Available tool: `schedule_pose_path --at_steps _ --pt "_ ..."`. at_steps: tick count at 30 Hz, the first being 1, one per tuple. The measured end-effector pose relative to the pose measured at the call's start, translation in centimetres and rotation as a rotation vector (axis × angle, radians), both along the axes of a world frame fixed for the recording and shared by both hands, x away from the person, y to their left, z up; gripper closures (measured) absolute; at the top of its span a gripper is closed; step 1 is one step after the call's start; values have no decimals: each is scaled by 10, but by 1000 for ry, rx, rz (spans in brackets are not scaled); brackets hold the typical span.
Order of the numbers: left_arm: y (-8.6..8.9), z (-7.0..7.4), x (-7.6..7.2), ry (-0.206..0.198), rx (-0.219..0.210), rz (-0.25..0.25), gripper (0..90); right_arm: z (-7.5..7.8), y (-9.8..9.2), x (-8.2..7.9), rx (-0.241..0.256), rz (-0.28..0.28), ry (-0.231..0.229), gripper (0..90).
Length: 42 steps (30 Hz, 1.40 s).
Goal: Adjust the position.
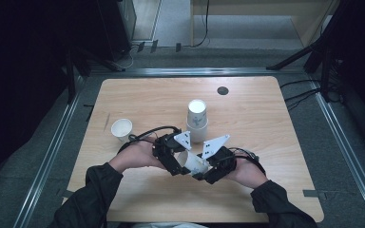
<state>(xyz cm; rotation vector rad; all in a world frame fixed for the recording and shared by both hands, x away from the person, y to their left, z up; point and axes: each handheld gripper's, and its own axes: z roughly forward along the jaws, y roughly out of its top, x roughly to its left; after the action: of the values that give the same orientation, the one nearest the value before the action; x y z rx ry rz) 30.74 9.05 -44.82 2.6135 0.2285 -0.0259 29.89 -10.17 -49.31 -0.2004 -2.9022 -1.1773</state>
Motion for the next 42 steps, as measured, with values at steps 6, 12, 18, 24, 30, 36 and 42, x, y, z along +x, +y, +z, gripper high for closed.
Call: schedule_pose_path --at_steps 6,12,18,24,30,36,42 --pt "1 -1 0 -18 -8 -9 232 0 0 0 -1 -5 -6 341" --pt "3 0 0 -52 -42 1 146 4 -4 1 14 -20 -16 339" --pt "15 8 3 -40 -145 29 130 11 -11 4 54 -29 -27 339" --pt "25 11 3 -41 -204 52 131 19 -18 7 106 -43 -23 339" --pt "31 13 -2 -49 -250 62 138 27 -23 8 141 -45 -23 339" --pt "38 15 -6 -38 -310 85 143 31 -24 10 166 -28 -22 339" --pt "42 14 -10 -32 -353 119 143 32 -21 12 181 -10 -11 338"
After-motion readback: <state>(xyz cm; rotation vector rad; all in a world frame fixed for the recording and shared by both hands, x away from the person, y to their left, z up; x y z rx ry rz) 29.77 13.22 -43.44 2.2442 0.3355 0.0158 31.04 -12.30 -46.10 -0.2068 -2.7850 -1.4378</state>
